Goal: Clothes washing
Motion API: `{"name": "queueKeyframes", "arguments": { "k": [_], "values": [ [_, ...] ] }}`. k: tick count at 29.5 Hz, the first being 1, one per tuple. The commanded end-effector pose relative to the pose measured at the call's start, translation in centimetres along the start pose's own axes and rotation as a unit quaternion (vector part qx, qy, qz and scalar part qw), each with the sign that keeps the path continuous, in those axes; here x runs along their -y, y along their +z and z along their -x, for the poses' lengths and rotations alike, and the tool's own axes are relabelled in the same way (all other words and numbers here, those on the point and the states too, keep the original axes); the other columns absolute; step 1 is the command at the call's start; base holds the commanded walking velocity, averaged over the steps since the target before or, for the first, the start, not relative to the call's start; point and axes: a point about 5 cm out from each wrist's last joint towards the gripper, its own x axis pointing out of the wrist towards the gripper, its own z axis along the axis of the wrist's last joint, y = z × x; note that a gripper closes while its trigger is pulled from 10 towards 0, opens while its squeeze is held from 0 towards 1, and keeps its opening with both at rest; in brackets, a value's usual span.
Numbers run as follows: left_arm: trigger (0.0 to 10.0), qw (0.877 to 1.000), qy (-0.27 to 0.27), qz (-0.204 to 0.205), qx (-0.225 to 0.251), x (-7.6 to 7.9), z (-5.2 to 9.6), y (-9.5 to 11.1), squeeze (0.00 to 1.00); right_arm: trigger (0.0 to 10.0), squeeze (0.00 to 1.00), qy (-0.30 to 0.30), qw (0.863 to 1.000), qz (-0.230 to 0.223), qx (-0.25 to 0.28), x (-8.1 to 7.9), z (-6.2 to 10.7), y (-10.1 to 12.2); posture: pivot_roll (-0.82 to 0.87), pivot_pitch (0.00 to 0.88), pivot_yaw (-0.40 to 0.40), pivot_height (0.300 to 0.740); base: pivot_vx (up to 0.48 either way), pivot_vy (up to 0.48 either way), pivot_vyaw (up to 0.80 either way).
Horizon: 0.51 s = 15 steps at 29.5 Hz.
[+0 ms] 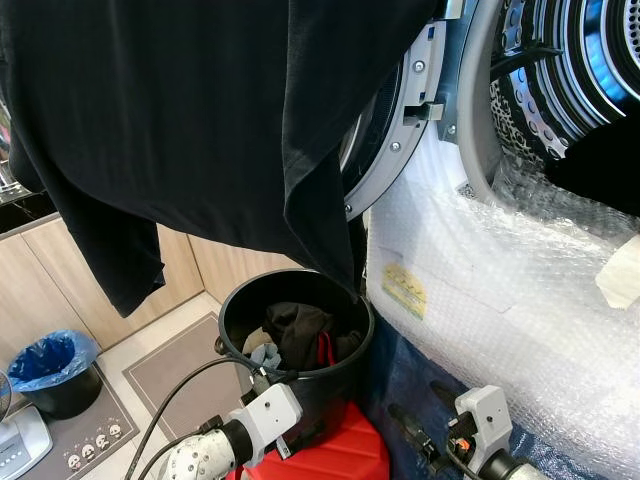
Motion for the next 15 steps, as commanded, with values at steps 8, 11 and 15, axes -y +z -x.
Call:
{"name": "queueKeyframes", "arguments": {
  "k": [8, 11, 15],
  "values": [
    [10.0, 1.0, 0.001, 0.008, -0.007, -0.39, -0.11, -0.37, 0.0, 10.0, 0.0, -0.006, 1.0, 0.007, -0.005, 0.16, -0.25, -0.2, -0.13, 0.0, 0.041, 0.74, 0.0, 0.0, 0.0],
    [10.0, 1.0, 0.003, 0.012, -0.011, -0.36, -0.16, -0.56, 0.0, 10.0, 0.0, -0.01, 1.0, 0.003, -0.004, 0.12, -0.33, -0.27, -0.13, 0.0, 0.041, 0.74, 0.0, 0.0, 0.0],
    [10.0, 1.0, 0.004, 0.013, 0.0, -0.07, -0.36, -0.31, 0.0, 10.0, 0.0, -0.013, 1.0, -0.001, -0.001, -0.13, -0.46, -0.44, -0.13, 0.0, 0.04, 0.74, 0.0, 0.0, 0.0]
  ]
}}
